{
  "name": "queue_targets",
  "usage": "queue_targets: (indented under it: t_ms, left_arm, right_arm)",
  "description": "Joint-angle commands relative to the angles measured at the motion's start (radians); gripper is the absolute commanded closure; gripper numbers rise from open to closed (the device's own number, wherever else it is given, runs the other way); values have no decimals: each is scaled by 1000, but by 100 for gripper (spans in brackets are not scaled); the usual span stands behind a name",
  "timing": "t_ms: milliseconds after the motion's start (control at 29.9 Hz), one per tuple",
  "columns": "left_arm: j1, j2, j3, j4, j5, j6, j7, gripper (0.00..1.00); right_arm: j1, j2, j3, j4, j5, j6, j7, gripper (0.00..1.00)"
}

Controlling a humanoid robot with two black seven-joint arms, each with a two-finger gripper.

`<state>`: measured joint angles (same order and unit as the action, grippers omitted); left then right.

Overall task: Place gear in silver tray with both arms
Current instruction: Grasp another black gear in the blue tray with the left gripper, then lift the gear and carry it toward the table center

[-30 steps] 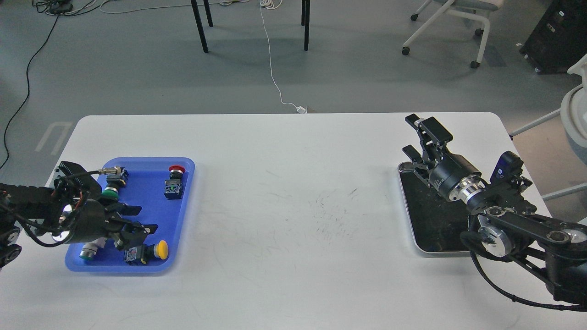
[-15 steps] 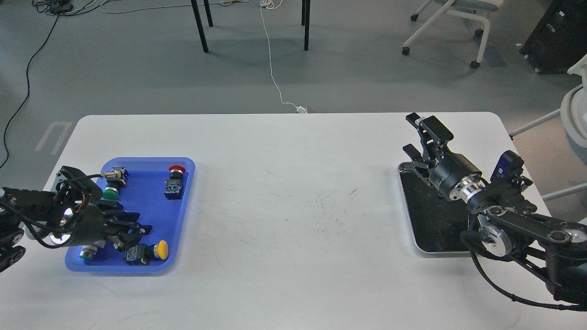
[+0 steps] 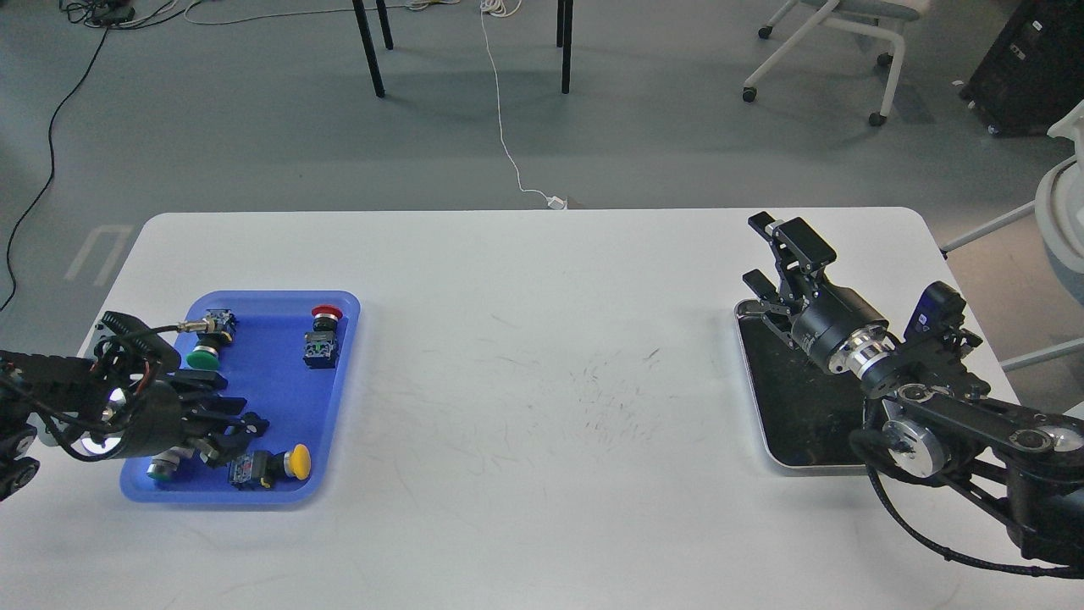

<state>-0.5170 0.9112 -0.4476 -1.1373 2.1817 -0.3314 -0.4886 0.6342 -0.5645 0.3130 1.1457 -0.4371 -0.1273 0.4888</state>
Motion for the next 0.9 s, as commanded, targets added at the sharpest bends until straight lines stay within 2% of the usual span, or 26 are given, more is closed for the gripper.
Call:
queue_targets:
  t_ms: [0, 100, 134, 201, 234, 502, 869]
  left_arm:
    - [2, -3, 7, 11, 0, 11, 0, 61]
    - [2, -3, 9, 13, 0, 11, 0, 63]
    - [3, -3, 9, 14, 0, 11, 0, 67]
    - [3, -3, 9, 14, 0, 11, 0, 83]
    - [3, -3, 9, 14, 0, 11, 0, 85]
    - [-11, -3, 3, -8, 0, 14, 0, 87]
    - [-227, -6, 6, -225, 0, -23, 0, 87]
  right_arm:
    - [1, 0, 0, 0, 0, 0, 0, 3]
    - [1, 0, 1, 0, 0, 0, 0, 3]
    - [1, 0, 1, 0, 0, 0, 0, 3]
    - [1, 0, 1, 0, 0, 0, 0, 3]
    - [1, 0, 1, 0, 0, 0, 0, 3]
    - [1, -2, 1, 0, 0, 0, 0, 3]
    - [13, -6, 44, -3, 1, 3, 0, 3]
